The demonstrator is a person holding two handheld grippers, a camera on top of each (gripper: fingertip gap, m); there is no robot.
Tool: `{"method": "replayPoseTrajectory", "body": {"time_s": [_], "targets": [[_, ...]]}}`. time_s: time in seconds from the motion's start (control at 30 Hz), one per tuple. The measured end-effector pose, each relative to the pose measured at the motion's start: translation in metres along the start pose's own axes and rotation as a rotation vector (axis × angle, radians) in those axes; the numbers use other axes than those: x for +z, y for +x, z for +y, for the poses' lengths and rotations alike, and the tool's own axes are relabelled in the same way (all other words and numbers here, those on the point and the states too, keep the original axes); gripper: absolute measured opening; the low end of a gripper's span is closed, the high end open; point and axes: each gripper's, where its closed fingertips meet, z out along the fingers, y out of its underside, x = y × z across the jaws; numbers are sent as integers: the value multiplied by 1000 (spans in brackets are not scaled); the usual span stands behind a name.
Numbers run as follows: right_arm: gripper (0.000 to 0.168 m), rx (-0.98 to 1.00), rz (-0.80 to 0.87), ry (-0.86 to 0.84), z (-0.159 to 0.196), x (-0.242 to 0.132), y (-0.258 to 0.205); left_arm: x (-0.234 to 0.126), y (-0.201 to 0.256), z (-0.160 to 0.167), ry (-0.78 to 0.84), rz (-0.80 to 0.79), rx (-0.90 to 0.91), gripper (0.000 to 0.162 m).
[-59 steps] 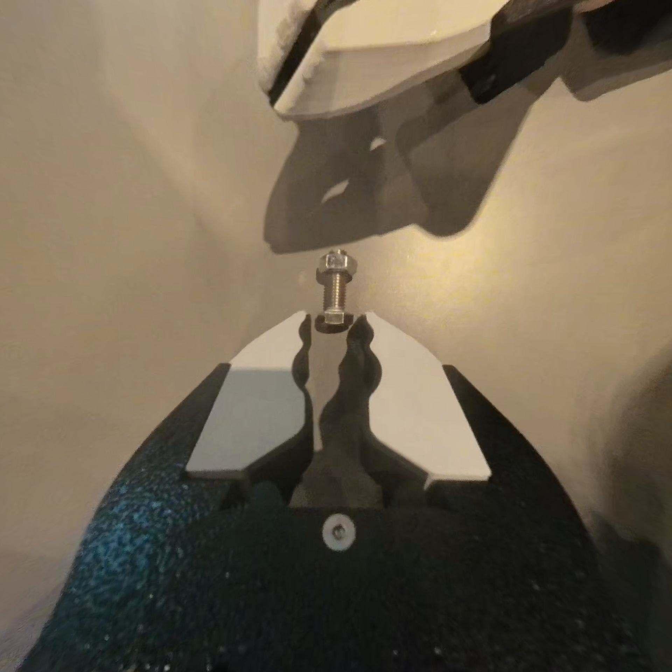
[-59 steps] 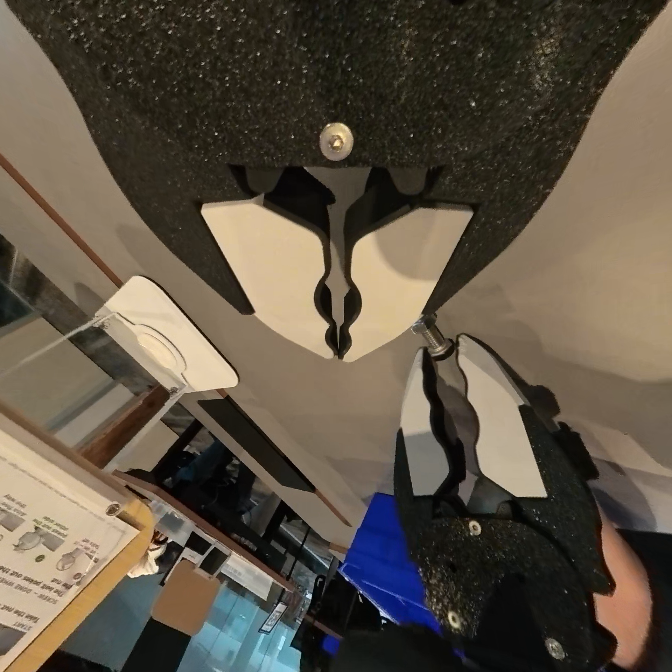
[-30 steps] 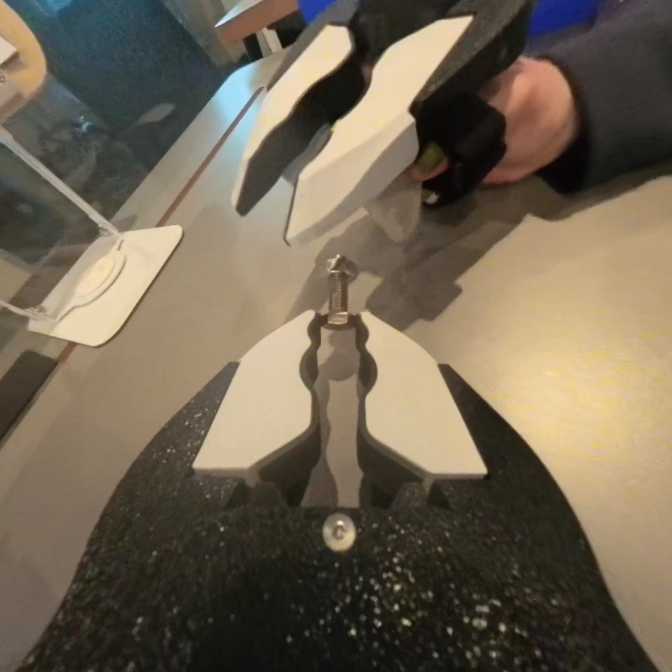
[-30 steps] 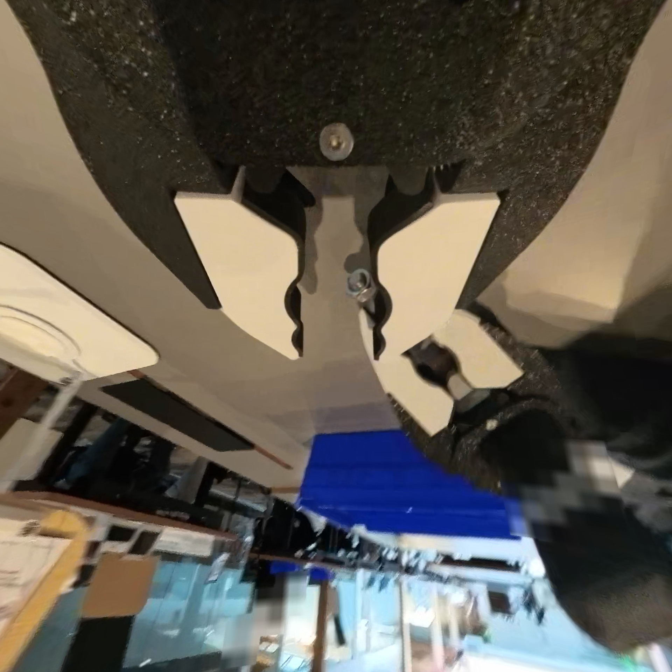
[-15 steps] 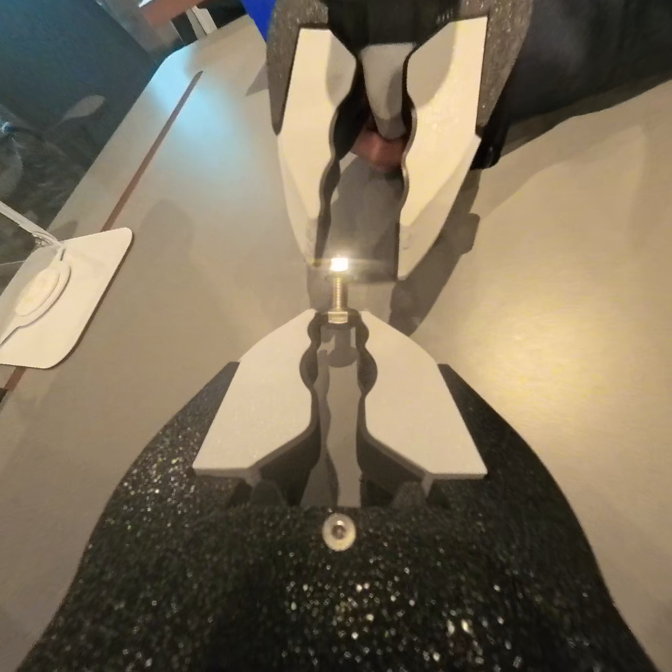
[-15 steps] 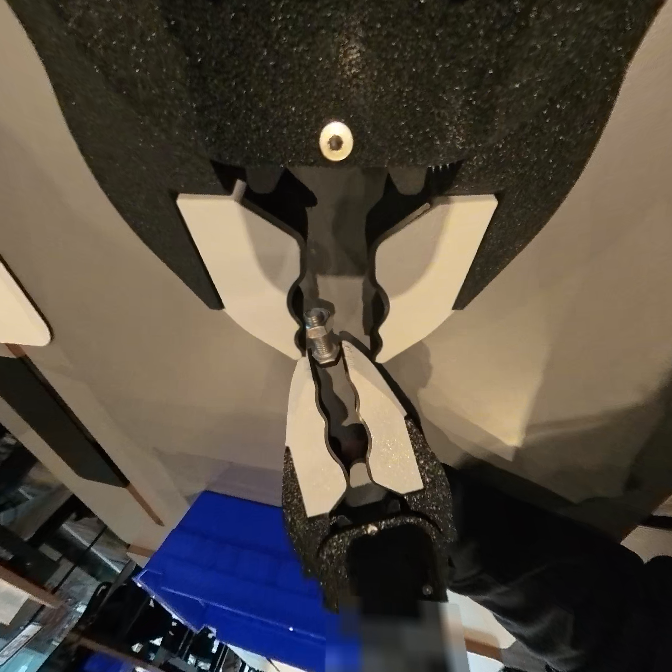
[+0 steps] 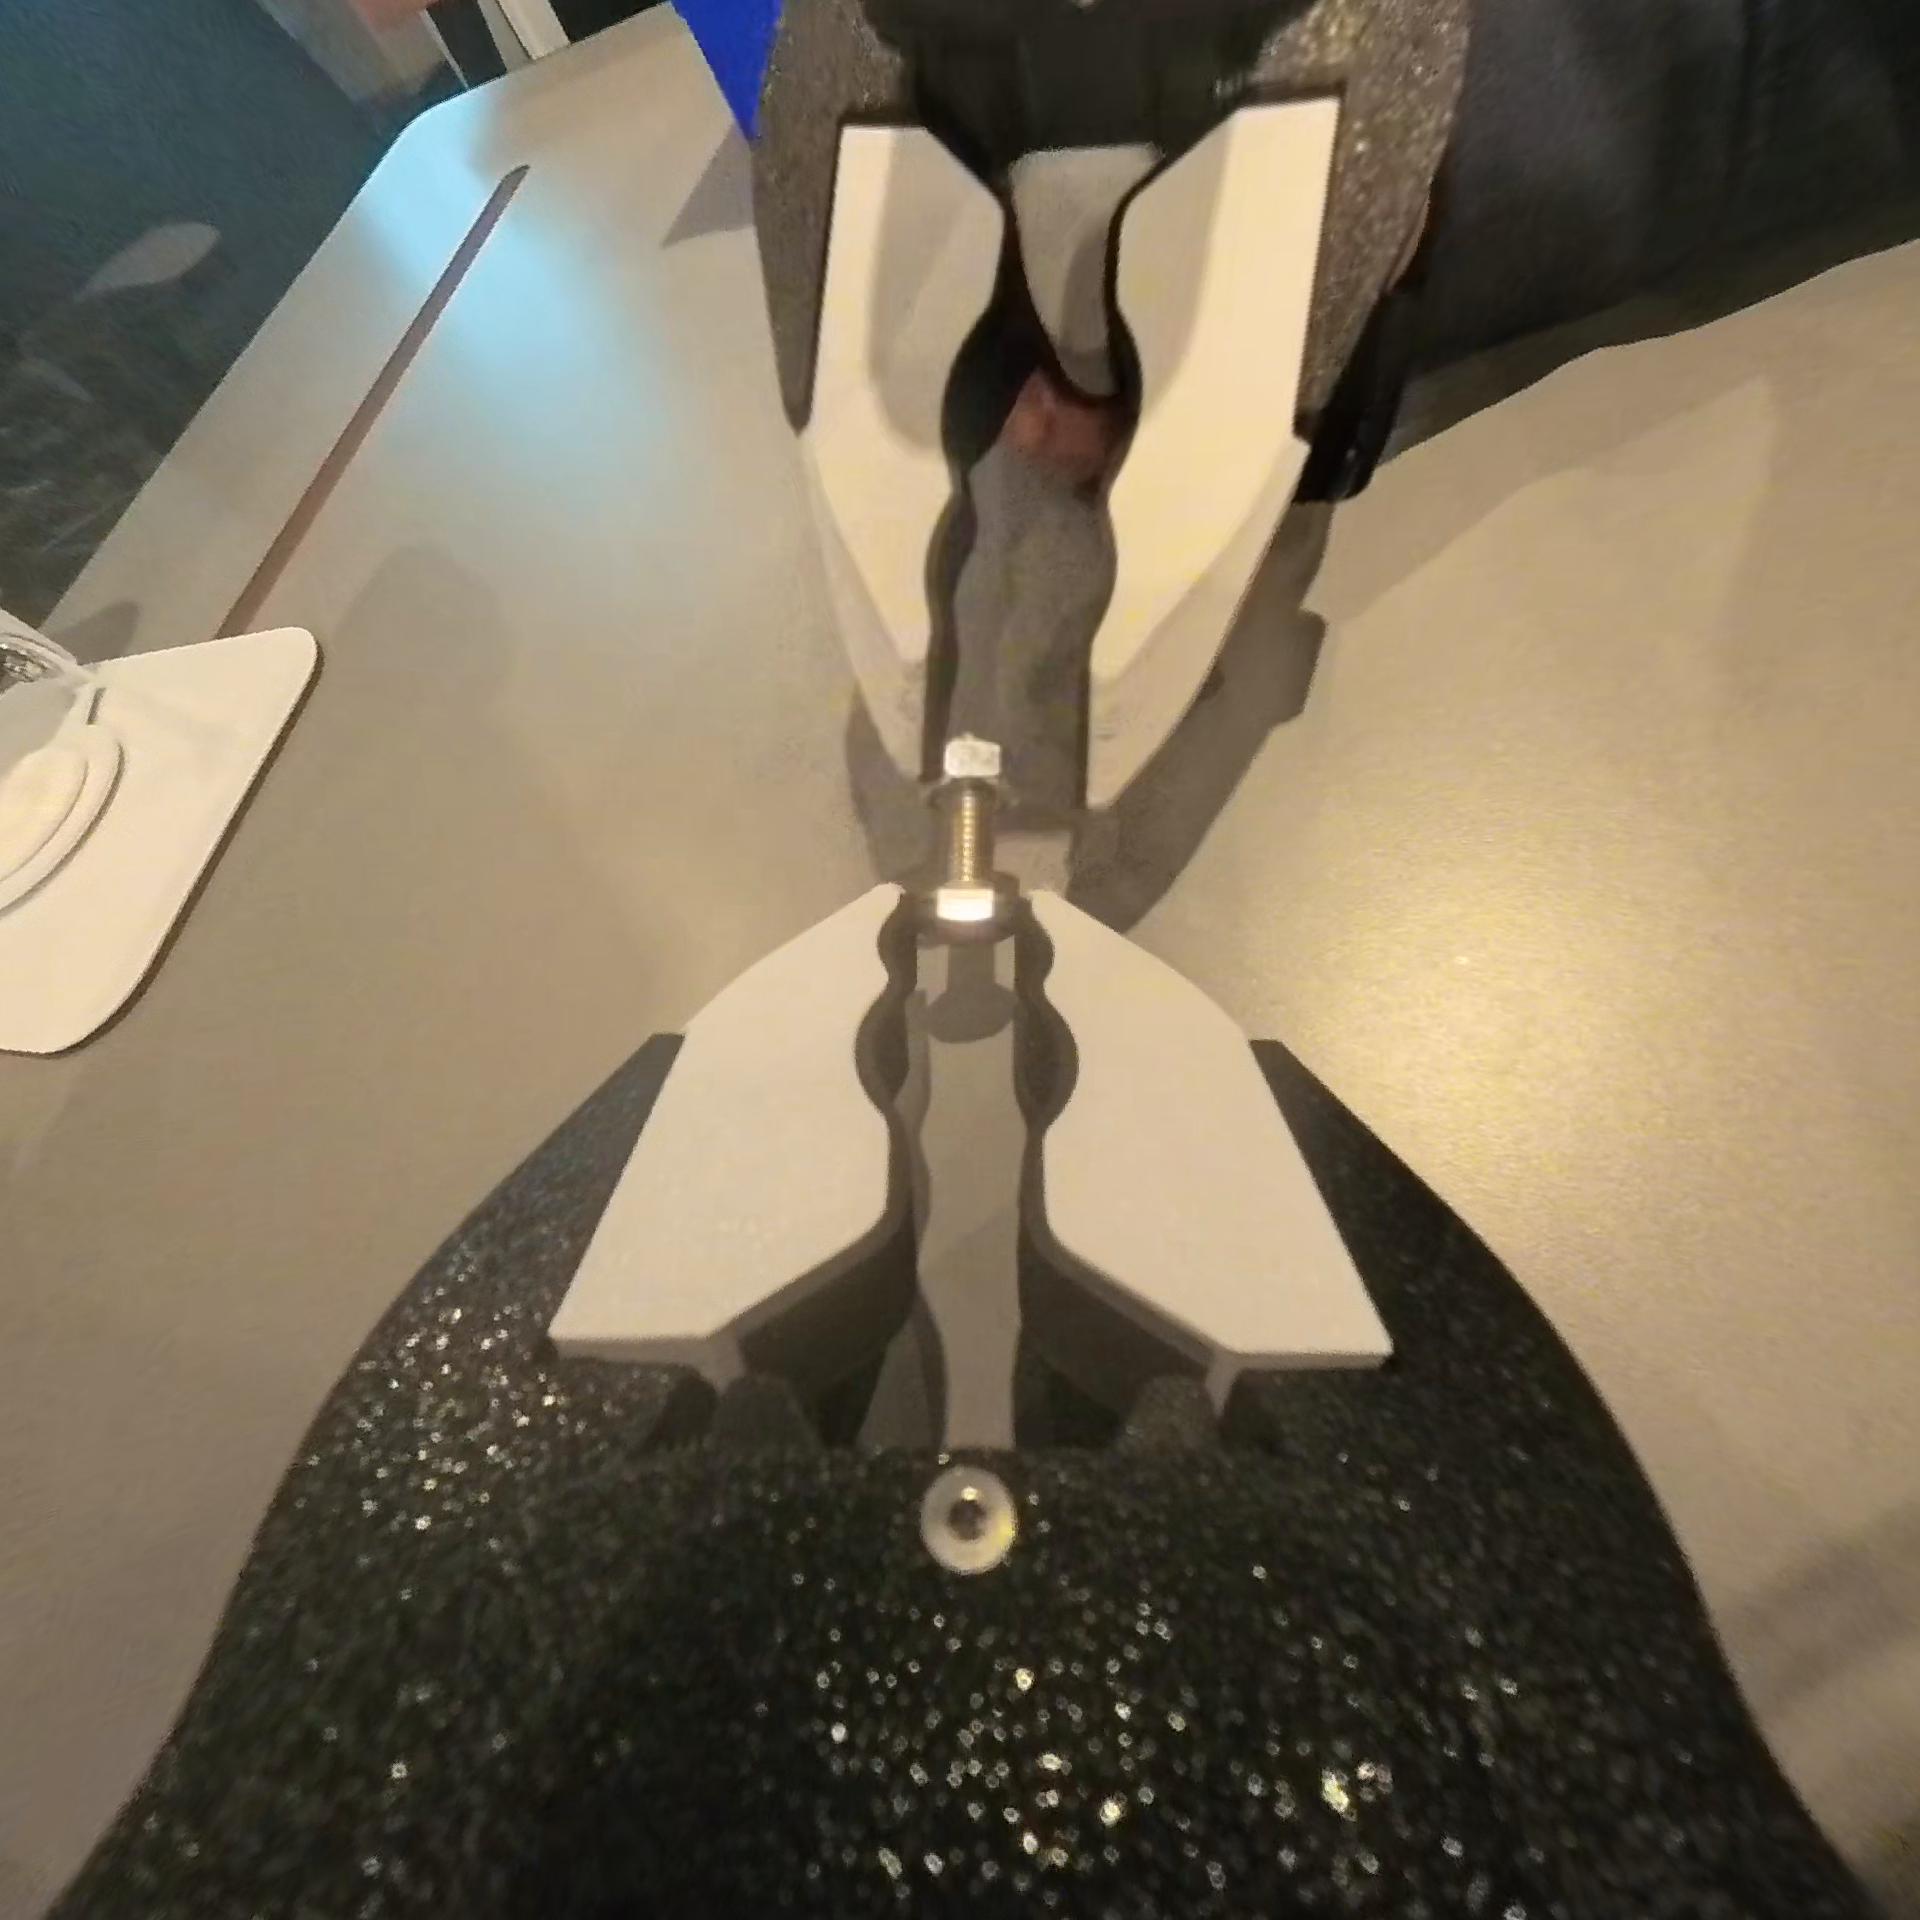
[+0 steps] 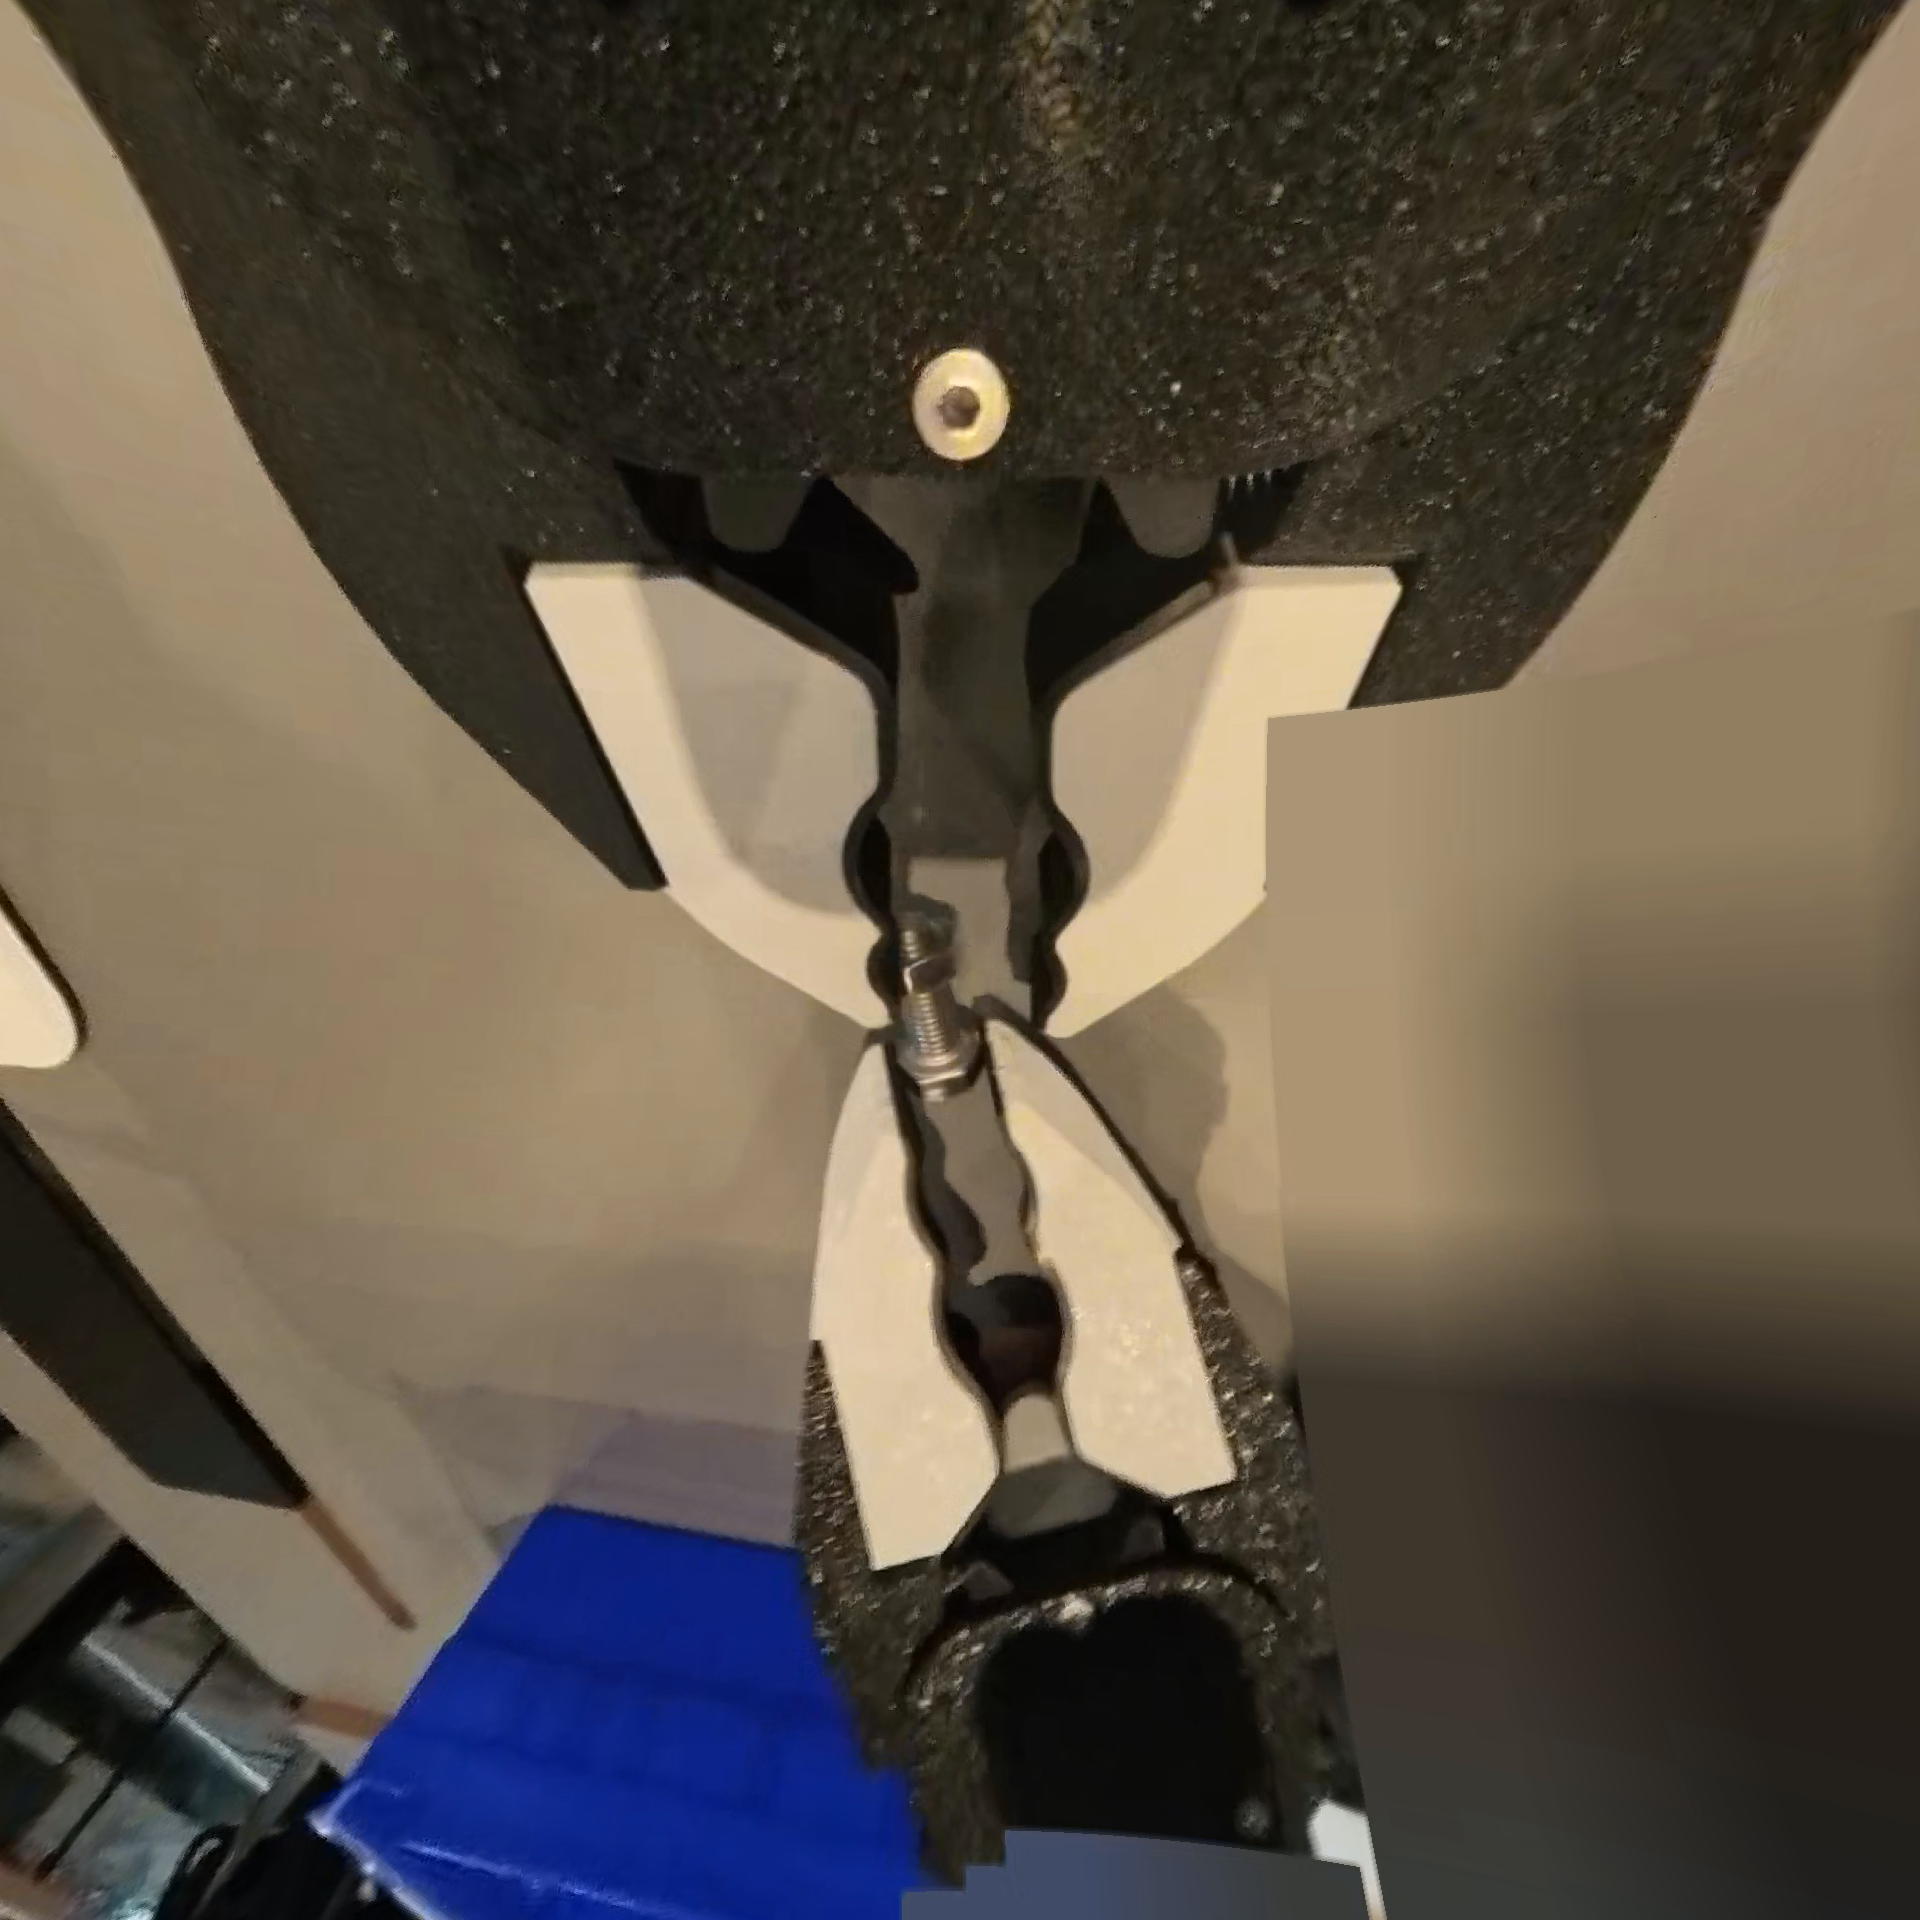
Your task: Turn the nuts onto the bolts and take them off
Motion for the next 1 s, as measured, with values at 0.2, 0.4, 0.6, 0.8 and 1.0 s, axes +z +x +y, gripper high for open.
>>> {"method": "replayPoseTrajectory", "body": {"time_s": [0.2, 0.4, 0.6, 0.8, 1.0], "targets": [[27, 29, -25, 44, -3, -7, -1, 0, -1, 1, -6, 5, -15, 17], [37, 12, -62, -15, 4, -4, -7, 0, 2, 0, -1, 25, -9, 17], [15, 39, -51, 60, -3, -12, -2, 0, 2, 1, -4, 28, -13, 17], [0, -68, -152, 11, 2, -9, -25, 0, 2, 1, -7, 37, -23, 17], [19, 0, -34, 61, -5, -9, -4, 0, 2, 1, -8, 40, -25, 17]]}}
